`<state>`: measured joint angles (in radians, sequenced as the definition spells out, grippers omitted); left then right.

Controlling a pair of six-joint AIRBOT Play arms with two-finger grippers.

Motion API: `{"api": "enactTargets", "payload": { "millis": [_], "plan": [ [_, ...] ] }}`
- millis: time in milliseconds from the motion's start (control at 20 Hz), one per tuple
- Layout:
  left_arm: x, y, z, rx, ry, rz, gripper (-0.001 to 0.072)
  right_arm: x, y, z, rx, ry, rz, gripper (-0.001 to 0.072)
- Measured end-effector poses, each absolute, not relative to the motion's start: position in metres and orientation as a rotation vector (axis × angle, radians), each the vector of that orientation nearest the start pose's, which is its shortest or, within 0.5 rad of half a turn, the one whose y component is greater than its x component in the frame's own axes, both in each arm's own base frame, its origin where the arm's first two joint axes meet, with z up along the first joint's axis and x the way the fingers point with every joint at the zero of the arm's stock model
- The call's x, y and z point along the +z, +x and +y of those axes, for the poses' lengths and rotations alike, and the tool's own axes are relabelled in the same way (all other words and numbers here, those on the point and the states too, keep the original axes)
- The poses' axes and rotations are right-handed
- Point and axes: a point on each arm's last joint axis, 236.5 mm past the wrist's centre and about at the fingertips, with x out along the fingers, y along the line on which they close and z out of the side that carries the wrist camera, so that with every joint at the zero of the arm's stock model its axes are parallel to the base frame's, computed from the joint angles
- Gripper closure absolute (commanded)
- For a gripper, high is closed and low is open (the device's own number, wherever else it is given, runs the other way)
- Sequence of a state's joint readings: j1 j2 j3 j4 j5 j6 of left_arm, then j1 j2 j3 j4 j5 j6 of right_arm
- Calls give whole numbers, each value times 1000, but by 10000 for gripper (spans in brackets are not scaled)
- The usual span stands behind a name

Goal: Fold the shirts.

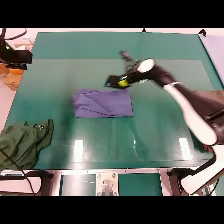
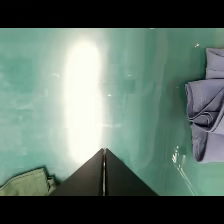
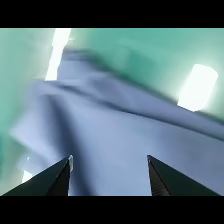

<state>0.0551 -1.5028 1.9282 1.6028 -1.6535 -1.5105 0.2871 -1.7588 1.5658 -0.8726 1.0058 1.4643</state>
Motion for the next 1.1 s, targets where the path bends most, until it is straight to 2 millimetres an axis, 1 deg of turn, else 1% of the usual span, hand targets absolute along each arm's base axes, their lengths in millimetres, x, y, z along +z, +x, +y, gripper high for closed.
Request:
{"api": "enactTargets", "payload": {
  "millis": [50,100,150,200,250,300,400,450,500,550,600,650,700,750,800,850,900,950,1000,1050,1100],
  "plan": [
    [154,427,31,39,34,1229,681,-8,470,240,548,442,1243,169],
    [155,427,31,38,31,1228,681,-16,464,212,506,471,1291,169],
    [154,427,30,37,27,1229,681,-25,457,192,473,499,1334,169],
    [154,426,29,31,23,1230,681,-37,450,178,445,532,1366,170],
    [155,426,30,35,21,1231,681,-47,443,172,437,563,1391,169],
    [155,426,30,37,18,1231,681,-57,434,173,447,596,1420,170],
    [155,426,30,36,16,1231,681,-76,421,182,469,650,1467,170],
    [154,426,29,33,13,1231,681,-83,418,191,482,678,1482,170],
    [154,426,28,30,10,1231,682,-87,414,203,508,699,1492,186],
    [154,426,26,22,3,1230,682,-89,409,214,536,719,1506,379],
    [154,426,23,13,-4,1231,681,-93,407,221,552,716,1511,589],
    [153,426,20,2,-11,1233,681,-93,409,226,567,716,1505,674],
    [150,425,18,-5,-17,1241,681,-87,414,232,587,722,1485,696],
    [145,424,16,-13,-24,1255,681,-75,422,237,612,737,1457,696],
    [138,421,14,-19,-29,1276,681,-64,428,238,634,735,1440,696],
    [130,418,13,-24,-34,1301,681,-47,436,236,656,734,1410,696],
    [121,415,12,-26,-37,1328,681,-21,450,230,672,741,1349,697],
    [110,410,11,-31,-42,1359,682,6,463,221,680,744,1292,696],
    [101,406,10,-36,-46,1389,681,35,473,205,681,735,1235,697],
    [93,402,8,-41,-50,1414,681,64,484,186,667,730,1172,697],
    [86,398,7,-48,-55,1436,681,96,493,161,643,728,1103,697]
  ]
}}
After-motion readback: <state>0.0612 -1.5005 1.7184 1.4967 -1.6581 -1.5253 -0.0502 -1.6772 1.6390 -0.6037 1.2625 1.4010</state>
